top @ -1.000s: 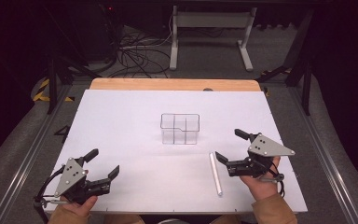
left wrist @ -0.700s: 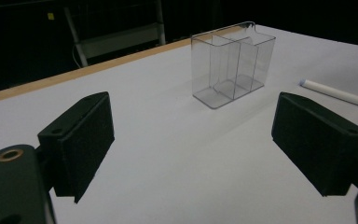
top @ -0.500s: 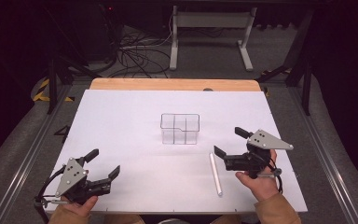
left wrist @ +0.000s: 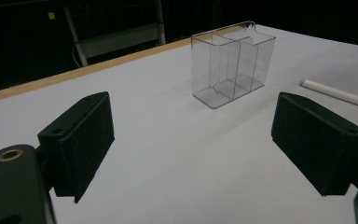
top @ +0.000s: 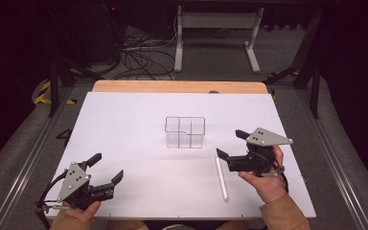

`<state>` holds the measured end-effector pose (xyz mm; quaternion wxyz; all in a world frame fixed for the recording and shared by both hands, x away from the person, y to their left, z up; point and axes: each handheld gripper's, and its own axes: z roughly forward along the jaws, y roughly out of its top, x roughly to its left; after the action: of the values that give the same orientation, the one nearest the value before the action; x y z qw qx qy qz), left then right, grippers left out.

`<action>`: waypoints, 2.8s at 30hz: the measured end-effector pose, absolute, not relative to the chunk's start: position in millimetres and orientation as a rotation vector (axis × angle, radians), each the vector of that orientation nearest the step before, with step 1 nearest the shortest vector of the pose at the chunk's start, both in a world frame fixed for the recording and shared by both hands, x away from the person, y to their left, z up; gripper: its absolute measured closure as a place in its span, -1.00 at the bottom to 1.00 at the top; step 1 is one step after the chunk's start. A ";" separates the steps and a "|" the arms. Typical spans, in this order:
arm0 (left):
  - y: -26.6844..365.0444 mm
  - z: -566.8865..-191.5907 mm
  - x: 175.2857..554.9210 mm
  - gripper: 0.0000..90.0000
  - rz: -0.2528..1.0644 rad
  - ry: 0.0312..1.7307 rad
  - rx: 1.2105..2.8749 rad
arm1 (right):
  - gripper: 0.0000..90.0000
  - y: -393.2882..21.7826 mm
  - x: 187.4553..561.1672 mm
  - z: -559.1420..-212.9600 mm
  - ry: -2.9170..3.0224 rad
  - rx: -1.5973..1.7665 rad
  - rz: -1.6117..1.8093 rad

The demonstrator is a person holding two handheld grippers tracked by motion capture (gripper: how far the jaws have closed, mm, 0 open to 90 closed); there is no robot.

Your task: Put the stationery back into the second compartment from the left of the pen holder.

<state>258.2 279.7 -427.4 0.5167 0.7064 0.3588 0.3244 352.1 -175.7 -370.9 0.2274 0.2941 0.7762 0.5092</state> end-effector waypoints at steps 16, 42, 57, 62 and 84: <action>278.8 -427.4 257.3 -0.68 0.781 0.858 1.700 | -0.59 -162.8 353.9 -368.7 2.222 0.954 1.127; 278.3 -428.1 257.3 -0.67 0.795 0.846 1.708 | -0.40 -149.9 374.5 -378.8 2.315 1.335 0.856; 278.5 -428.6 257.2 -0.67 0.791 0.845 1.705 | -0.13 -127.6 389.9 -389.6 2.400 1.597 0.662; 278.5 -428.8 257.4 -0.67 0.788 0.844 1.709 | -0.08 -126.7 395.3 -396.7 2.418 1.666 0.619; 278.5 -429.4 257.8 -0.67 0.787 0.844 1.714 | 0.28 -117.8 404.0 -422.1 2.374 1.876 0.390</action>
<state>257.8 278.5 -429.4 0.5122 0.7125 0.3507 0.3271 404.0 -117.8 -422.1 0.0453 0.6143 0.7773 0.1279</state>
